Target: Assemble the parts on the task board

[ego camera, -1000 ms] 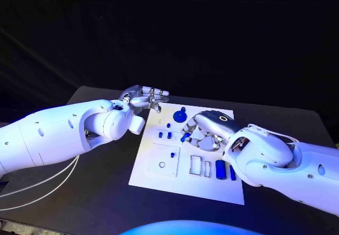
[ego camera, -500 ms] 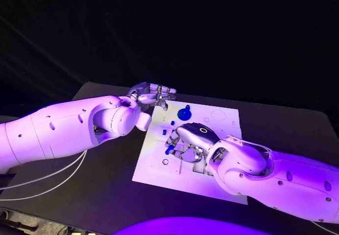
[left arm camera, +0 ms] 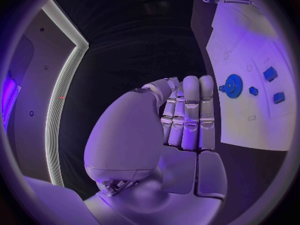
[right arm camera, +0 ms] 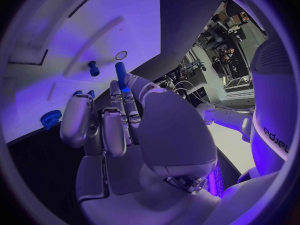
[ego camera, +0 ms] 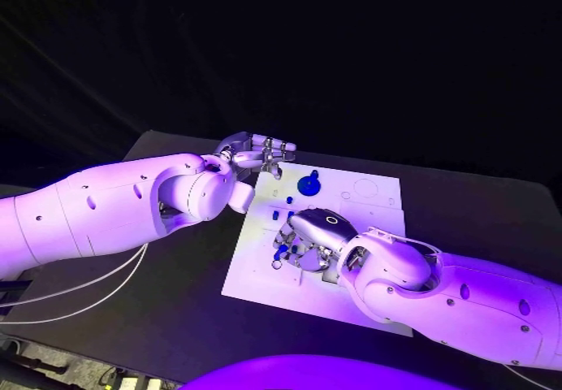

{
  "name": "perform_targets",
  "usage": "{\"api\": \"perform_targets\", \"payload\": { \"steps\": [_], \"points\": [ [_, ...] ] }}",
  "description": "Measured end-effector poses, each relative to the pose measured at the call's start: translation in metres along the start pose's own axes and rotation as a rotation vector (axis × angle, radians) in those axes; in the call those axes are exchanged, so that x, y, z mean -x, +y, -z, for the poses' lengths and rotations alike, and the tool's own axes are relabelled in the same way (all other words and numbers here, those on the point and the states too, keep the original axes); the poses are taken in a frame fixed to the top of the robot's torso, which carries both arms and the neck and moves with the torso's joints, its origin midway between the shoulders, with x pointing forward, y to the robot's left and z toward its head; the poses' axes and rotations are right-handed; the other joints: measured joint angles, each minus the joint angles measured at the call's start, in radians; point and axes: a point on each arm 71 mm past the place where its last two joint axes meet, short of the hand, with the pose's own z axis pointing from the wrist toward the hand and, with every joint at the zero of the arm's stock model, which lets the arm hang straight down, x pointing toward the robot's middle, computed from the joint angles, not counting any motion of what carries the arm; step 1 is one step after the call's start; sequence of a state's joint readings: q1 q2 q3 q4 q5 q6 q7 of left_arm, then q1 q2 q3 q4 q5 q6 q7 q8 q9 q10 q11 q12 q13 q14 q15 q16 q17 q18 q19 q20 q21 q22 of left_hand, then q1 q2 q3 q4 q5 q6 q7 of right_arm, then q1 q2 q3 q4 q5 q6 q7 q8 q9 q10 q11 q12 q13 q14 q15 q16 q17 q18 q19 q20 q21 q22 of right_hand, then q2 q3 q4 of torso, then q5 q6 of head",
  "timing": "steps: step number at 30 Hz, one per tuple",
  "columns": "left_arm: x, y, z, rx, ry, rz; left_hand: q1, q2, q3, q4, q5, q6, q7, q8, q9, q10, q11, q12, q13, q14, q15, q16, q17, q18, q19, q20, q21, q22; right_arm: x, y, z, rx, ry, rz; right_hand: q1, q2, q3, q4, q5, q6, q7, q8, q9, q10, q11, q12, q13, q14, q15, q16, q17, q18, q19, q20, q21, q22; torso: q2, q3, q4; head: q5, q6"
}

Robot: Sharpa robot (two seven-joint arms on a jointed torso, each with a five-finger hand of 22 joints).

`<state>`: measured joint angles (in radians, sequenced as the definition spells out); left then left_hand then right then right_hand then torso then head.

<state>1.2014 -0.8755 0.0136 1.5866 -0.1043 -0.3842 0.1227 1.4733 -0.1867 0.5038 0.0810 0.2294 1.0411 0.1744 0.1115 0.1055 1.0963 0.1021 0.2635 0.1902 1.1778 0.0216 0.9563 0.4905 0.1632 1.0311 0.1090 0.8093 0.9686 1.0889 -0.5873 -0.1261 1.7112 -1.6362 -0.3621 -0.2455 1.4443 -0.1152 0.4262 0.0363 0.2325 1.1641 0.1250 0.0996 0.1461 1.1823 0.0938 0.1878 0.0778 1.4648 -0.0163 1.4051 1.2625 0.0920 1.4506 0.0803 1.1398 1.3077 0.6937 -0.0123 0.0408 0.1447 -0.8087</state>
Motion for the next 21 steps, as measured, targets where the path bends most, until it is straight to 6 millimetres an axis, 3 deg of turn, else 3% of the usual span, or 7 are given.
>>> {"api": "perform_targets", "payload": {
  "steps": [21],
  "points": [
    [0.0002, 0.0001, 0.0002, 0.003, 0.001, 0.0, 0.0, 0.0, 0.0, 0.0, 0.0, 0.0, 0.0, 0.0, -0.001, 0.0, 0.0, 0.0, 0.0, 0.0, 0.0, 0.0, 0.0, 0.0, 0.0, 0.0, 0.0, 0.0, -0.005, 0.0001, -0.0006, -0.001, 0.048, 0.021, 0.0, 0.0, 0.0, 0.0, 0.005, -0.002, -0.002, -0.004, 0.001, 0.0, 0.0, -0.002, 0.001, 0.0, 0.0, -0.001, 0.0, 0.0, 0.0, 0.0, 0.0, 0.0, -0.001, -0.0007, 0.0006, 0.004, -0.008]
  ]
}}
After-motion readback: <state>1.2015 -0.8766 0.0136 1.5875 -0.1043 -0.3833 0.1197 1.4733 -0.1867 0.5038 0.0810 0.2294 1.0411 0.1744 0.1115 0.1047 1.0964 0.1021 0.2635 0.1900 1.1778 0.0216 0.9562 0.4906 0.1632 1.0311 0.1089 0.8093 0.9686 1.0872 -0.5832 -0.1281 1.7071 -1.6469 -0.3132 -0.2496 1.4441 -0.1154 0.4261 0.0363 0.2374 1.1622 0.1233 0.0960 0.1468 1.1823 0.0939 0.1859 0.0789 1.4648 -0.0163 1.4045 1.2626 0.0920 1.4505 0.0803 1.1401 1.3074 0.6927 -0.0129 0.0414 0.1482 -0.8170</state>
